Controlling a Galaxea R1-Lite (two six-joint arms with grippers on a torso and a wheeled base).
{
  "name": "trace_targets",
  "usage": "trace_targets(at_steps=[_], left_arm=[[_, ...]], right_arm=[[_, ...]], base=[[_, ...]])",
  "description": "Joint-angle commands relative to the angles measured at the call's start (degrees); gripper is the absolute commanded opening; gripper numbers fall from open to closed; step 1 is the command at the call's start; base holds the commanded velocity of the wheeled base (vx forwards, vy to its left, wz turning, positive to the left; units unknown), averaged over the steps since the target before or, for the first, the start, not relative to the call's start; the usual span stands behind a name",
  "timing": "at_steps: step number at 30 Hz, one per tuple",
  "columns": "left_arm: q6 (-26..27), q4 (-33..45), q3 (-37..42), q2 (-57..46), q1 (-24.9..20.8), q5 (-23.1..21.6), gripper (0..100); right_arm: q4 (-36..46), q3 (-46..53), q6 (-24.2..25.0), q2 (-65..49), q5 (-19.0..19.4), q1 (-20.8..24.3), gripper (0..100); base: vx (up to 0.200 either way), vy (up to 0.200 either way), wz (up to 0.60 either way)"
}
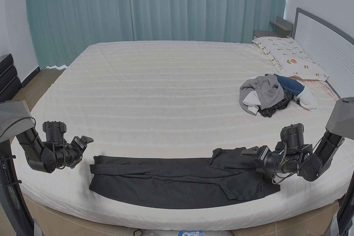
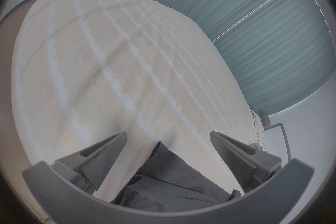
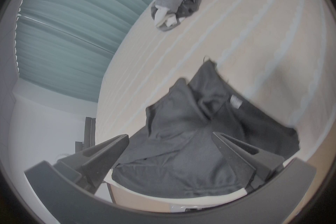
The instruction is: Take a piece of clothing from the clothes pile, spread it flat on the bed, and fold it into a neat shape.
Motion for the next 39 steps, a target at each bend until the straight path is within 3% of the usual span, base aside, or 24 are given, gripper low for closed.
trace_targets(at_steps=[1, 5, 10, 18, 19, 20, 28, 36, 39], left_arm=[[0.0, 0.4, 0.3, -0.9, -0.2, -0.3, 100], [0.1, 0.5, 0.3, -1.0, -0.2, -0.4, 100], [0.1, 0.5, 0.3, -0.9, -0.2, -0.4, 100], [0.1, 0.3, 0.1, -0.2, -0.2, -0.4, 100], [0.1, 0.2, -0.1, 0.0, -0.1, -0.4, 100], [0.1, 0.2, -0.1, 0.0, -0.1, -0.4, 100], [0.7, 0.5, 0.7, -0.7, -0.1, -0.5, 100], [5.1, 0.5, 3.3, -1.7, -0.3, -0.8, 100], [7.3, 0.6, 6.0, -4.2, -1.0, -3.7, 100]], right_arm=[[2.1, -0.4, 2.0, 1.0, -1.1, 4.5, 100], [3.1, -1.8, 2.1, 3.0, -3.9, 5.2, 100], [3.6, -5.7, 2.4, 6.8, -10.1, 6.2, 100], [4.0, -9.5, 3.5, 9.4, -11.3, 6.2, 100], [4.9, -10.4, 3.5, 10.0, -12.8, 6.2, 100], [4.9, -10.4, 3.5, 10.0, -12.8, 6.2, 0], [6.7, -12.1, 3.6, 9.6, -17.0, 6.2, 0], [7.4, -12.0, 3.6, 8.8, -17.2, 6.0, 0], [7.0, -11.9, 3.7, 7.0, -17.0, 5.7, 0]], base=[[0.000, 0.000, 0.00], [0.000, 0.000, 0.00], [0.000, 0.000, 0.00], [0.000, 0.000, 0.00], [0.000, 0.000, 0.00], [0.000, 0.000, 0.00], [0.000, 0.000, 0.00], [0.000, 0.000, 0.00], [0.000, 0.000, 0.00]])
